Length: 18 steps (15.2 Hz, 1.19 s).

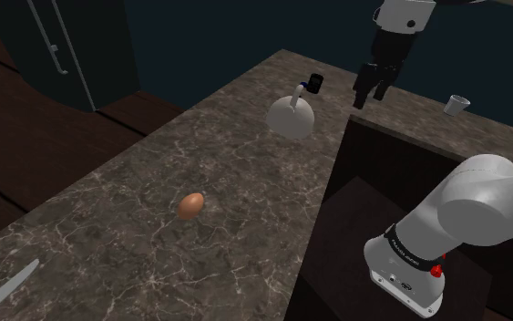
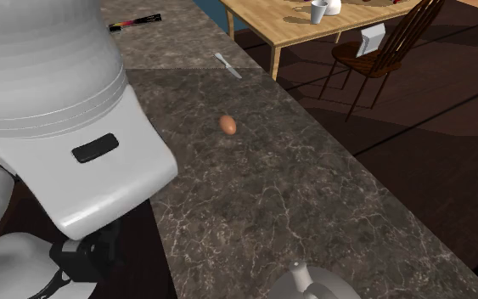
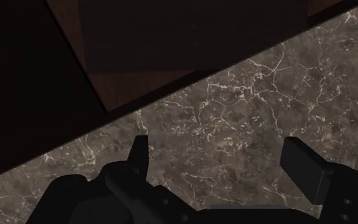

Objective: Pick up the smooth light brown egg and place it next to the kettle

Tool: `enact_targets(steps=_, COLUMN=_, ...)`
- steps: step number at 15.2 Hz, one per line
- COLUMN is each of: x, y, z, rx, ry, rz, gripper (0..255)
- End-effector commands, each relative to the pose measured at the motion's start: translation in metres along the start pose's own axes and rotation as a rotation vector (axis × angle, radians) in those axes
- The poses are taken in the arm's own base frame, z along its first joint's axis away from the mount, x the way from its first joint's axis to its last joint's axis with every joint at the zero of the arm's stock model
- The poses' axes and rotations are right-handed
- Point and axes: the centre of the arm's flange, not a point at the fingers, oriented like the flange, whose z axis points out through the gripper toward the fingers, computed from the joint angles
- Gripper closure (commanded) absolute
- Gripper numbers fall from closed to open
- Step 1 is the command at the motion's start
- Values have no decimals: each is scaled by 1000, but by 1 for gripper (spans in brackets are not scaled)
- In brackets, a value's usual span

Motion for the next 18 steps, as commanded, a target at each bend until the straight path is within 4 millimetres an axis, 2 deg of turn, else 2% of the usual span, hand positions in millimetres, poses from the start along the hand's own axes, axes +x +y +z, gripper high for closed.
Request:
enact_targets(steps=1, x=0, y=0, z=0, rx=0, ry=0, rz=0, gripper=0)
enact_targets(steps=10, x=13, y=-97, z=55, rx=45, ry=13, rz=95, gripper=0)
enact_targets(steps=18, x=33, y=-184, z=100, rx=85, ry=24, rz=179, gripper=0)
